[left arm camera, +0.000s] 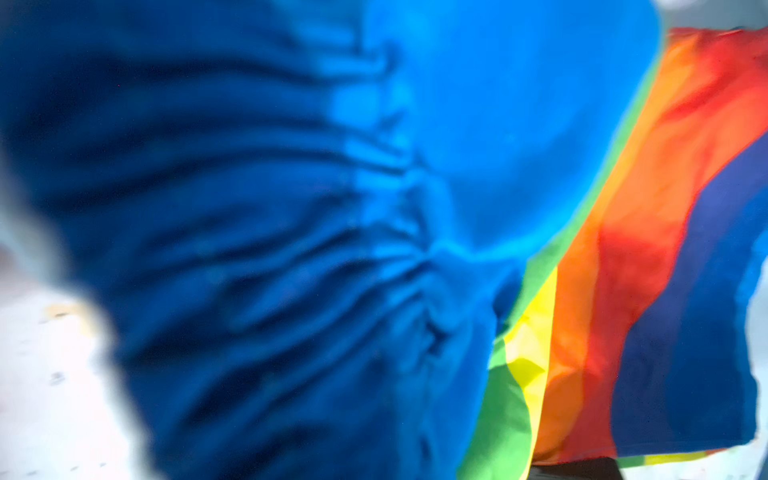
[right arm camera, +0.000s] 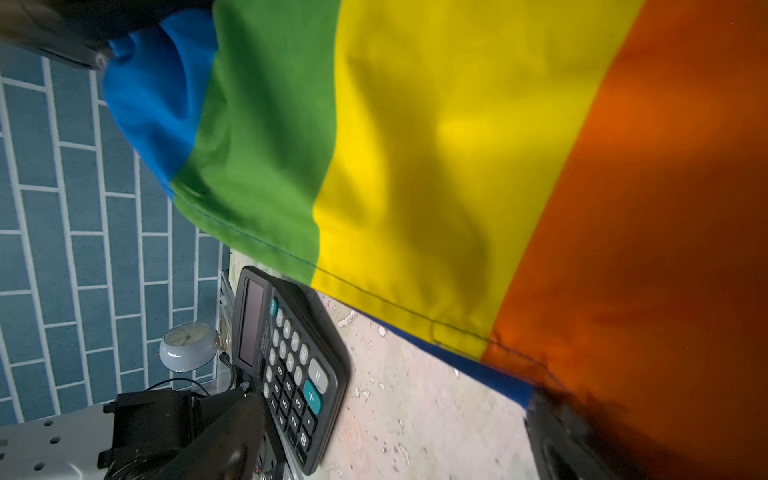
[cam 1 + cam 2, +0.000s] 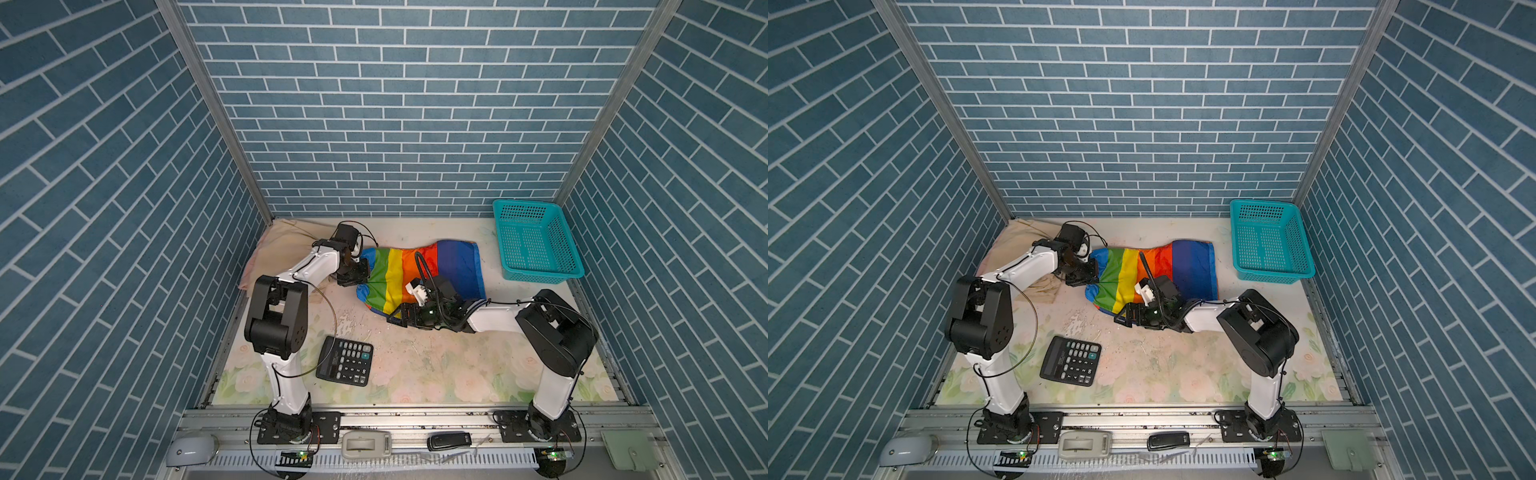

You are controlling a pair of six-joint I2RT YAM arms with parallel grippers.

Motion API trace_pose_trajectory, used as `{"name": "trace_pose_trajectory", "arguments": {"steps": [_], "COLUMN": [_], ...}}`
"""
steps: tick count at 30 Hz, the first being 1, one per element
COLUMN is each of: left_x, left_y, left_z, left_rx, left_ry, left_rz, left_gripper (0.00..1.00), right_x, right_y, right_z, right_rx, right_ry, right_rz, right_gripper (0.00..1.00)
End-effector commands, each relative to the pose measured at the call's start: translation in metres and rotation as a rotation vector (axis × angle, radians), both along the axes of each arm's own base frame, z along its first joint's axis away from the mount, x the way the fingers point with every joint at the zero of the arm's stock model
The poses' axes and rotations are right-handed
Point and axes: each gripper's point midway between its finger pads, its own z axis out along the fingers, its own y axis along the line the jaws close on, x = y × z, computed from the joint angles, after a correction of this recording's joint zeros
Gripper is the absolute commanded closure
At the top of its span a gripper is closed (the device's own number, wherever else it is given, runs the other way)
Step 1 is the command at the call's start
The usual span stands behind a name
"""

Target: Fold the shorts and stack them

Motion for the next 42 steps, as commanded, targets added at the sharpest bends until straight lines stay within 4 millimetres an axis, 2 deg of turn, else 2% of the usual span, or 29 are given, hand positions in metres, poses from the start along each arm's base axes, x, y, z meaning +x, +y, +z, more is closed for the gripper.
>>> {"name": "trace_pose_trajectory", "arguments": {"steps": [1,3,5,7,10,13,17,21,26,32,42], "left_x": [-0.002,-0.002,-0.002,-0.001,0.0,0.0,0.004,0.009,0.016,0.021,0.016], "left_y": [0.021,0.029,0.038,0.047,0.056,0.067,0.076,0.071,0.041,-0.013,-0.102], "left_z": [0.023,0.028,0.033,0.038,0.045,0.055,0.068,0.08,0.093,0.098,0.084], "left_rx": [0.076,0.106,0.119,0.119,0.111,0.156,0.233,0.293,0.292,0.294,0.256], "left_ry": [-0.042,-0.051,-0.054,-0.059,-0.069,-0.075,-0.047,-0.02,-0.021,-0.008,0.022], "left_rz": [-0.01,-0.009,0.002,0.02,0.041,0.042,0.027,0.003,-0.031,-0.106,-0.225], "left_gripper": [1.0,1.0,1.0,1.0,1.0,1.0,1.0,1.0,1.0,1.0,1.0], "right_x": [0.016,0.032,0.05,0.068,0.087,0.1,0.109,0.116,0.122,0.126,0.119], "right_y": [-0.023,-0.046,-0.075,-0.112,-0.147,-0.161,-0.155,-0.149,-0.143,-0.135,-0.129], "right_z": [0.044,0.061,0.069,0.06,0.044,0.03,0.018,0.009,-0.002,-0.004,-0.015], "right_rx": [-0.019,-0.055,-0.092,-0.174,-0.262,-0.31,-0.299,-0.275,-0.258,-0.206,-0.168], "right_ry": [-0.069,-0.09,-0.086,-0.053,-0.012,-0.001,0.026,0.042,0.065,0.083,0.113], "right_rz": [-0.039,-0.089,-0.155,-0.238,-0.293,-0.315,-0.3,-0.309,-0.316,-0.322,-0.325], "right_gripper": [0.01,0.01,0.01,0.01,0.01,0.01,0.01,0.01,0.01,0.01,0.01]}}
